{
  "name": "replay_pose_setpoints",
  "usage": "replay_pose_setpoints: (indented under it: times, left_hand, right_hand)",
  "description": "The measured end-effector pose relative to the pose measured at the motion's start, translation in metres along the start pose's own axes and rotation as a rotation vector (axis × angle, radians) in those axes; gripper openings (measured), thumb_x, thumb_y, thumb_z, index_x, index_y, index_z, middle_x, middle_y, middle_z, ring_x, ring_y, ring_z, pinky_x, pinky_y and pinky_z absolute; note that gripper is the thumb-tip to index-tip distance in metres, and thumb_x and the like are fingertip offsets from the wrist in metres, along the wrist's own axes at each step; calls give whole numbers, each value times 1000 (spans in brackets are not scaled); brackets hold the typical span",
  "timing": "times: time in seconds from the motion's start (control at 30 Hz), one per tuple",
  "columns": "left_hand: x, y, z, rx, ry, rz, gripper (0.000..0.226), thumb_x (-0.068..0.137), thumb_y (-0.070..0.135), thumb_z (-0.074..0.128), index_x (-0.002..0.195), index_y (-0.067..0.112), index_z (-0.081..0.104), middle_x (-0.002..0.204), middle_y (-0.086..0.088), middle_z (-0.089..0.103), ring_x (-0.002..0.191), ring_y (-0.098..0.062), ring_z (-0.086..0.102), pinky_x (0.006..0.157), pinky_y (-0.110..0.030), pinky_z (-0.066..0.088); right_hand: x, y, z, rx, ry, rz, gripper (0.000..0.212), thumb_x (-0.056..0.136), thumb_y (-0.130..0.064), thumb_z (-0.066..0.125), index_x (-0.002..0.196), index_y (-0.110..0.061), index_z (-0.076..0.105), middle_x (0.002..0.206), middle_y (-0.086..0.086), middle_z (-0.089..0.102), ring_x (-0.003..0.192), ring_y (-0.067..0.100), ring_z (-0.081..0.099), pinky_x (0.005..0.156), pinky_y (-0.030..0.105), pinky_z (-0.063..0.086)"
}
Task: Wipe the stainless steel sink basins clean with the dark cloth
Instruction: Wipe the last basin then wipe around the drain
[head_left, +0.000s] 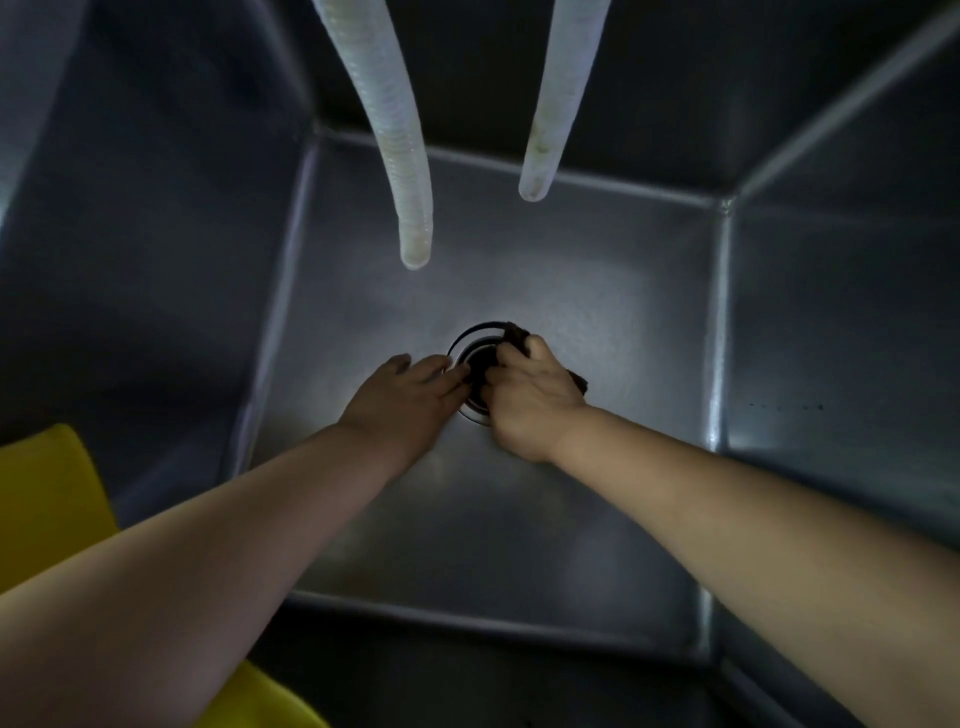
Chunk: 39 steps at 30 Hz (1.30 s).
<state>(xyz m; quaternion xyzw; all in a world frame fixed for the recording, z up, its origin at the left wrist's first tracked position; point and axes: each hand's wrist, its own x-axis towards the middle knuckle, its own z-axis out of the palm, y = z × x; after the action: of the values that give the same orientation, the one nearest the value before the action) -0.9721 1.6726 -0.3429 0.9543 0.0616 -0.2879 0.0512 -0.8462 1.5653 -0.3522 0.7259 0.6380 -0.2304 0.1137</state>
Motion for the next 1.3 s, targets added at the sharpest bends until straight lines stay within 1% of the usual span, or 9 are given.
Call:
replay_pose_setpoints:
  times: [0.17,0.37,0.7,0.8,0.93,1.03,1.1,1.2,1.3]
  left_hand:
    - [1,1,-1,4,-37,-9,67,96,20,41,151,23,2,159,5,-3,145,-18,-1,117,-39,8]
    - [0,4,-5,6,-4,-18,66,95,18,42,150,23,8,159,5,3,144,-18,3,115,-38,13]
    - [0,-3,5,107,37,20,80,88,27,56,150,21,7,159,4,4,144,-19,8,111,-37,19]
    - [0,-3,7,109,43,26,81,88,28,56,150,20,6,159,1,1,144,-19,7,111,-37,18]
    - [-2,-1,7,24,45,-44,93,86,24,59,150,15,-8,158,-6,-14,144,-21,4,114,-36,15]
    - [-1,3,4,-57,30,-162,97,85,21,61,148,7,-12,157,-12,-16,145,-26,-2,116,-35,10]
    - [2,3,3,-77,27,-196,93,88,24,59,148,4,-10,157,-13,-13,145,-25,-5,117,-34,6]
    - [3,-3,5,-93,35,-183,96,86,30,61,148,5,-8,158,-11,-13,146,-22,-6,117,-32,6]
    - [2,-7,9,-116,53,-174,102,84,37,65,149,8,-7,158,-7,-13,146,-19,-6,116,-30,6]
  right_hand:
    - [-6,9,-4,-381,-58,-129,40,96,-26,33,133,-15,46,138,-1,41,132,23,25,114,43,11]
    - [4,-9,1,-641,-190,-27,48,98,-30,32,140,-9,37,144,7,32,133,26,20,112,40,19]
    - [-5,5,4,359,-17,222,37,83,-4,47,117,-14,60,128,9,41,113,33,35,95,33,34]
    - [-30,2,9,518,269,214,46,72,8,48,107,-14,67,108,4,61,103,28,42,87,37,37]
    - [-76,7,29,318,645,438,45,63,-8,43,96,-18,72,97,-1,68,94,25,42,74,39,36]
    - [-86,15,43,221,420,731,47,80,-24,51,127,-19,57,136,5,52,125,30,33,95,48,27]
    - [-78,25,50,135,308,719,59,92,-42,38,146,-21,31,154,4,28,143,30,12,111,51,8]
    - [-46,50,52,89,227,656,65,91,-52,8,150,-26,-1,159,1,-1,145,26,-12,113,50,-13]
    - [-23,69,47,84,210,645,66,89,-55,4,149,-31,-5,159,-1,-9,144,26,-15,111,51,-17]
